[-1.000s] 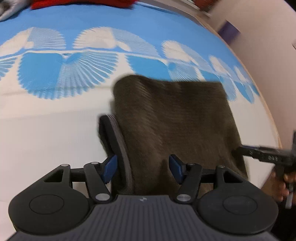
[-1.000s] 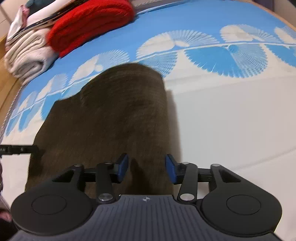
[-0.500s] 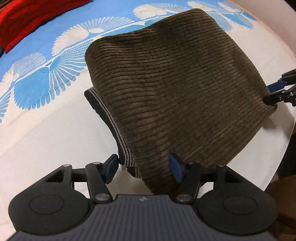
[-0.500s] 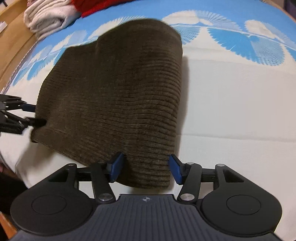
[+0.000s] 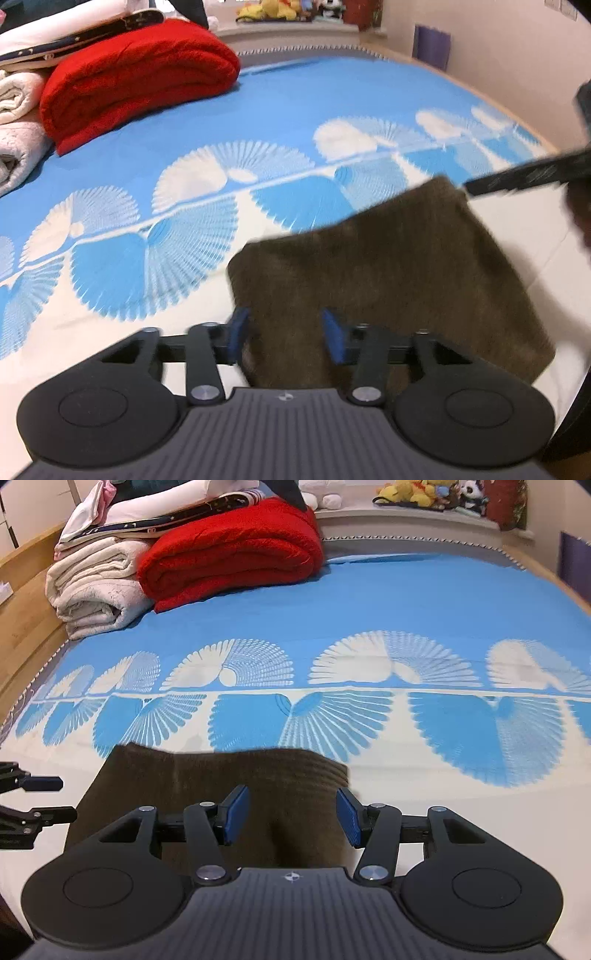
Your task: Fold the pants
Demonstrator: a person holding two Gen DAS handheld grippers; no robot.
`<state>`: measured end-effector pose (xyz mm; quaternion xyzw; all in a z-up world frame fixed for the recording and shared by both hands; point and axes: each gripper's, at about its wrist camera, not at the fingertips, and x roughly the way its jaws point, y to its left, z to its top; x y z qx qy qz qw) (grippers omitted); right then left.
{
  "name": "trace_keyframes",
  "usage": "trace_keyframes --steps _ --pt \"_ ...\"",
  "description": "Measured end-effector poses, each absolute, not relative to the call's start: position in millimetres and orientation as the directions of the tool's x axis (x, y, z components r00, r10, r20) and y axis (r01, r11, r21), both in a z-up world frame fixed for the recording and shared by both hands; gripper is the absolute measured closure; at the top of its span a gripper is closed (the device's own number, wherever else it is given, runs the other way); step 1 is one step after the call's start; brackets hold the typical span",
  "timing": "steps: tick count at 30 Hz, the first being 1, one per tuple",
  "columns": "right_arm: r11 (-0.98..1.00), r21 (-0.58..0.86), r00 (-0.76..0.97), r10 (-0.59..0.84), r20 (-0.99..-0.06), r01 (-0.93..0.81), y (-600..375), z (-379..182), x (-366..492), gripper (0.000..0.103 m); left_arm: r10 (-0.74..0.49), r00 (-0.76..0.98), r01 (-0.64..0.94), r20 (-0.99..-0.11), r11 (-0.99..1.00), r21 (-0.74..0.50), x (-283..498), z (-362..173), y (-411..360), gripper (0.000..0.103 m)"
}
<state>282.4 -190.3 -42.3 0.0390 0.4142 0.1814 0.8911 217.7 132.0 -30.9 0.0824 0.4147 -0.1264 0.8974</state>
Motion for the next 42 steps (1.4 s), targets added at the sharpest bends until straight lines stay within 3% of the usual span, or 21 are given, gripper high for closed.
trace_keyframes --steps 1,2,3,5,8,12,18,21,26,31,34,35,36,38,42 --pt "0.927 0.235 0.589 0.367 -0.720 -0.291 -186.6 -51.4 291.7 0.051 -0.176 0.625 0.301 -0.760 0.953 0.028 219.6 -31.9 131.2 0.074" --pt "0.929 0.232 0.593 0.363 -0.719 -0.287 -182.8 -60.1 299.9 0.059 -0.193 0.619 0.308 -0.761 0.951 0.010 223.8 -35.2 131.7 0.077" --pt "0.940 0.216 0.602 0.336 -0.725 -0.265 -180.0 -67.1 306.4 0.060 -0.203 0.602 0.315 -0.772 0.949 -0.005 227.2 -40.1 131.3 0.079" --pt "0.964 0.229 0.588 0.263 -0.764 -0.134 -180.3 -82.9 329.1 0.064 -0.148 0.526 0.318 -0.838 0.948 0.032 236.0 -64.4 130.0 0.085" --pt "0.981 0.169 0.568 0.194 -0.799 -0.099 -166.8 -103.0 344.3 0.065 -0.098 0.516 0.377 -0.851 0.918 0.123 233.2 -81.8 125.4 0.085" --pt "0.989 0.078 0.573 0.137 -0.808 -0.126 -149.7 -112.6 352.1 0.066 -0.152 0.481 0.342 -0.864 0.939 0.026 245.1 -70.5 139.0 0.085" --pt "0.989 0.097 0.560 0.142 -0.816 -0.110 -155.5 -119.9 359.4 0.066 -0.209 0.639 0.248 -0.740 0.967 -0.058 266.3 -54.2 142.3 0.084" --pt "0.988 0.100 0.577 0.149 -0.803 -0.116 -156.6 -114.2 355.2 0.065 -0.089 0.559 0.207 -0.824 0.978 0.035 284.2 -88.9 138.9 0.080" --pt "0.982 0.165 0.670 0.182 -0.720 -0.089 -177.5 -76.4 338.6 0.064 -0.089 0.560 0.143 -0.824 0.990 -0.010 282.2 -74.1 147.6 0.080" --pt "0.958 0.192 0.648 0.286 -0.706 -0.213 -200.3 -59.4 306.2 0.063 -0.210 0.555 0.298 -0.805 0.954 -0.043 243.3 -49.8 147.5 0.080" --pt "0.958 0.105 0.582 0.246 -0.775 -0.265 -200.2 -79.2 295.1 0.062 -0.154 0.473 0.350 -0.867 0.936 0.025 228.2 -83.4 151.1 0.076" --pt "0.966 0.066 0.541 0.196 -0.818 -0.250 -202.3 -93.7 296.1 0.058 -0.160 0.484 0.348 -0.860 0.937 0.022 225.0 -84.1 152.9 0.076" --pt "0.970 0.076 0.521 0.189 -0.832 -0.231 -207.1 -101.6 296.4 0.046 -0.161 0.483 0.331 -0.861 0.943 0.010 223.7 -78.8 153.6 0.076" --pt "0.979 0.131 0.508 0.194 -0.839 -0.158 -218.7 -101.4 296.7 0.047 -0.156 0.496 0.314 -0.854 0.949 0.009 213.6 -62.0 151.7 0.076" --pt "0.978 0.106 0.578 0.193 -0.793 -0.182 -215.5 -68.5 271.8 0.049 -0.277 0.460 0.501 -0.844 0.865 -0.011 171.4 -49.3 133.4 0.075"
